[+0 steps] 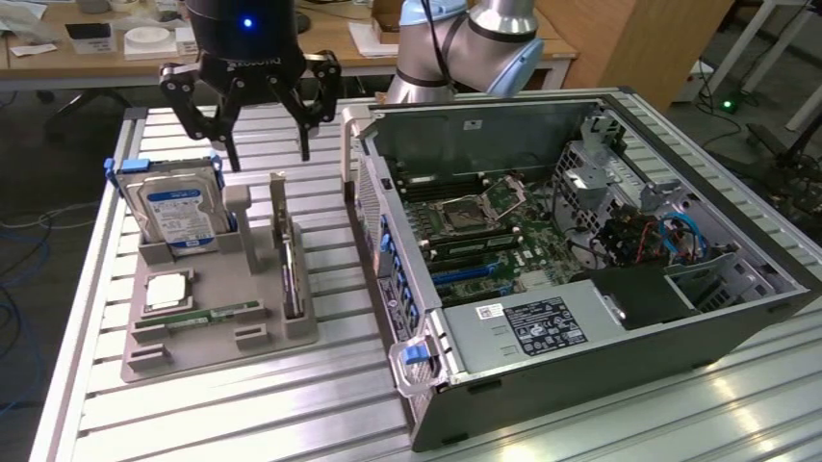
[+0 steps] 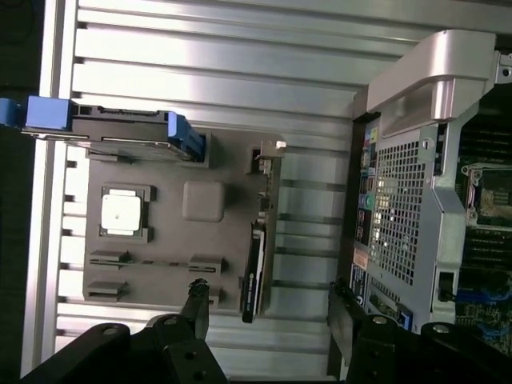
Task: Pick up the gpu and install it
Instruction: 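Pick up the gpu and move the gpu toward the slot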
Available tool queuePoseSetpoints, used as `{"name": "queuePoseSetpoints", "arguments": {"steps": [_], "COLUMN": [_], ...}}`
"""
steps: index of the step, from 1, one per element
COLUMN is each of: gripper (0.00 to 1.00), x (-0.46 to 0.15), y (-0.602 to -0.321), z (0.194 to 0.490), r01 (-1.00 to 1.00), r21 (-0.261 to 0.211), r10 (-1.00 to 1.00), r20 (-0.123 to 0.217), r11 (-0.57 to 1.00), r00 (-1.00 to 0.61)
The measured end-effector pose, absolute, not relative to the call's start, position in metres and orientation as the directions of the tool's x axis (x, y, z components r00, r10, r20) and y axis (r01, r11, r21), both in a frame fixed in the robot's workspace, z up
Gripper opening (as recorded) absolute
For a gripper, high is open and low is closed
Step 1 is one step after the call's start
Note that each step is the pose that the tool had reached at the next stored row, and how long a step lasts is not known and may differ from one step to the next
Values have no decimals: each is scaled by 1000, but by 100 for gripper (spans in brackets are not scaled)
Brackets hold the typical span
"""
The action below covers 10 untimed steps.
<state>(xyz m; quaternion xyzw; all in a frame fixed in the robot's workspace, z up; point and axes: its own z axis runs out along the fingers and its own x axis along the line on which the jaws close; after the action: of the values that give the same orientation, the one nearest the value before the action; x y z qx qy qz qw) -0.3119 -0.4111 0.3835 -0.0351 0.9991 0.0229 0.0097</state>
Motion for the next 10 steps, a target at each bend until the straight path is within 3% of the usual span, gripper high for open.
{"name": "queuePoseSetpoints", "arguments": {"steps": [8,9,10], "gripper": [69,62,62], "x": [-312,-312,-312], "y": [-411,-411,-411], "z": [375,374,373], "r01": [-70,-70,-70], "r21": [41,40,39], "r10": [-70,-70,-70], "r20": [-6,-5,-5], "r11": [997,997,997], "r00": [-998,-998,-998]}}
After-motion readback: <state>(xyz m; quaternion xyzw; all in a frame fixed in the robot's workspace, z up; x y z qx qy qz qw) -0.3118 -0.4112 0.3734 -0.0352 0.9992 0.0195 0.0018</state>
